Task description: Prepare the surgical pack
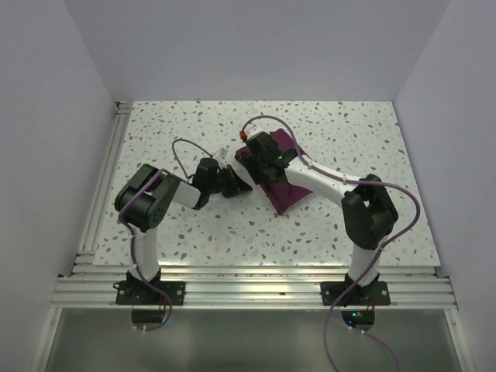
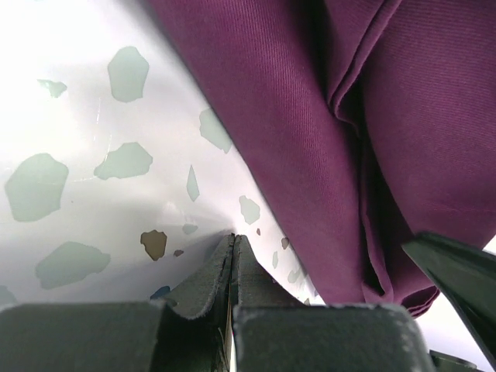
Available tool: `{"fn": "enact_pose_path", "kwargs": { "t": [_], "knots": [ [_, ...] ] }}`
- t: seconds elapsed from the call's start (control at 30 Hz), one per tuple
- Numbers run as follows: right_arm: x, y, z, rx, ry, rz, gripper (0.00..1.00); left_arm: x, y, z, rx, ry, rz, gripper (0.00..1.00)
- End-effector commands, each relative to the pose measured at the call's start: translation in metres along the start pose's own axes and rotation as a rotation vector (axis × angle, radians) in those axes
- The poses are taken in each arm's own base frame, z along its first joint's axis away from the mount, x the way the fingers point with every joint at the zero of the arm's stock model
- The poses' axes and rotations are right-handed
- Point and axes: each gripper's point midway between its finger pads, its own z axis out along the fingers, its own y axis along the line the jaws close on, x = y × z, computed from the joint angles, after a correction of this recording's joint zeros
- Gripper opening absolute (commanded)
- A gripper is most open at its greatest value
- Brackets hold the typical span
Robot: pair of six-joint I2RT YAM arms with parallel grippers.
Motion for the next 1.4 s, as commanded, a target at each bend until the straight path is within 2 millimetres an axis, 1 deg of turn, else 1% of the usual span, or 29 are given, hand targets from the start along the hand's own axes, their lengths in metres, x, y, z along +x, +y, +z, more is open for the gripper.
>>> {"fn": "enact_pose_path", "kwargs": {
  "t": [0.0,0.03,0.07,0.17,0.2,0.27,0.33,0.47,0.57,0.67,0.7,0.73,0.77,0.8,0.83,0.87,0.93,0.97,1.0,1.03,1.07,1.1,1.17,1.2,1.23,1.27,1.3,1.33,1.37],
  "knots": [
    [-0.023,-0.012,0.0,0.064,-0.054,-0.003,0.74,-0.003,-0.005,-0.003,0.023,-0.001,0.015,0.0],
    [-0.026,-0.012,0.001,0.066,-0.057,-0.001,0.74,-0.004,-0.006,-0.003,0.025,-0.001,0.016,0.0],
    [-0.021,-0.01,0.008,0.071,-0.036,-0.012,0.74,-0.004,-0.006,-0.003,0.023,-0.001,0.016,0.0],
    [-0.025,-0.014,0.014,0.118,-0.031,-0.016,0.74,-0.006,-0.006,-0.003,0.017,-0.008,0.026,0.0],
    [-0.023,-0.016,0.017,0.15,-0.024,-0.023,0.74,-0.006,-0.006,-0.003,0.017,-0.008,0.027,0.0],
    [-0.027,-0.024,0.02,0.196,-0.03,-0.052,0.73,-0.005,-0.007,-0.003,0.022,-0.006,0.02,0.0],
    [-0.027,-0.026,0.025,0.215,-0.033,-0.061,0.72,-0.005,-0.008,-0.002,0.03,-0.007,0.019,0.0],
    [-0.021,-0.027,0.033,0.244,-0.008,-0.082,0.7,-0.004,-0.007,0.003,0.032,-0.003,0.01,0.0],
    [-0.019,-0.028,0.036,0.255,-0.002,-0.086,0.66,-0.004,-0.008,0.005,0.032,-0.002,0.012,0.0],
    [-0.02,-0.03,0.037,0.27,-0.001,-0.09,0.52,-0.003,-0.009,0.007,0.029,-0.001,0.017,0.0],
    [-0.023,-0.03,0.037,0.267,-0.006,-0.088,0.41,-0.002,-0.01,0.008,0.028,0.001,0.018,0.0],
    [-0.025,-0.028,0.035,0.259,-0.015,-0.083,0.35,-0.001,-0.009,0.01,0.025,0.005,0.018,0.0],
    [-0.026,-0.024,0.035,0.224,-0.019,-0.076,0.29,0.0,-0.011,0.012,0.027,0.008,0.02,0.0],
    [-0.029,-0.023,0.033,0.201,-0.027,-0.067,0.19,0.001,-0.013,0.014,0.029,0.01,0.021,0.0],
    [-0.031,-0.021,0.031,0.174,-0.033,-0.055,0.14,0.002,-0.011,0.015,0.024,0.011,0.02,0.0],
    [-0.036,-0.018,0.027,0.135,-0.046,-0.029,0.11,0.003,-0.015,0.017,0.029,0.013,0.021,0.0],
    [-0.04,-0.015,0.026,0.031,-0.049,0.016,0.01,0.004,-0.014,0.019,0.025,0.011,0.021,0.0],
    [-0.04,-0.015,0.025,-0.003,-0.045,0.06,0.0,0.005,-0.015,0.021,0.026,0.011,0.022,0.0],
    [-0.046,-0.017,0.023,-0.088,-0.053,0.103,0.0,0.005,-0.015,0.021,0.024,0.01,0.021,0.0],
    [-0.045,-0.017,0.022,-0.132,-0.046,0.146,0.0,0.005,-0.013,0.023,0.018,0.006,0.019,0.0],
    [-0.044,-0.032,0.025,-0.155,-0.039,0.195,0.0,0.004,-0.012,0.025,0.016,0.003,0.02,0.0],
    [-0.049,-0.023,0.021,-0.262,-0.043,0.224,0.0,0.003,-0.012,0.026,0.019,0.001,0.019,0.0],
    [-0.048,-0.026,0.021,-0.338,-0.024,0.289,0.0,0.004,-0.01,0.03,0.018,0.003,0.014,0.0],
    [-0.05,-0.038,0.025,-0.359,-0.018,0.327,0.0,0.003,-0.01,0.031,0.025,-0.002,0.018,0.0],
    [-0.051,-0.03,0.021,-0.46,0.001,0.364,0.0,0.004,-0.008,0.033,0.025,0.0,0.016,0.0],
    [-0.051,-0.04,0.023,-0.492,0.008,0.406,0.0,0.002,-0.009,0.034,0.029,-0.005,0.016,0.0],
    [-0.059,-0.043,0.02,-0.535,-0.003,0.434,0.0,0.002,-0.009,0.035,0.03,-0.008,0.018,0.0],
    [-0.057,-0.03,0.019,-0.668,0.031,0.486,0.0,0.001,-0.007,0.037,0.029,-0.009,0.021,0.0],
    [-0.057,-0.039,0.021,-0.709,0.036,0.533,0.0,-0.001,-0.01,0.039,0.036,-0.014,0.024,0.0]
  ]
}}
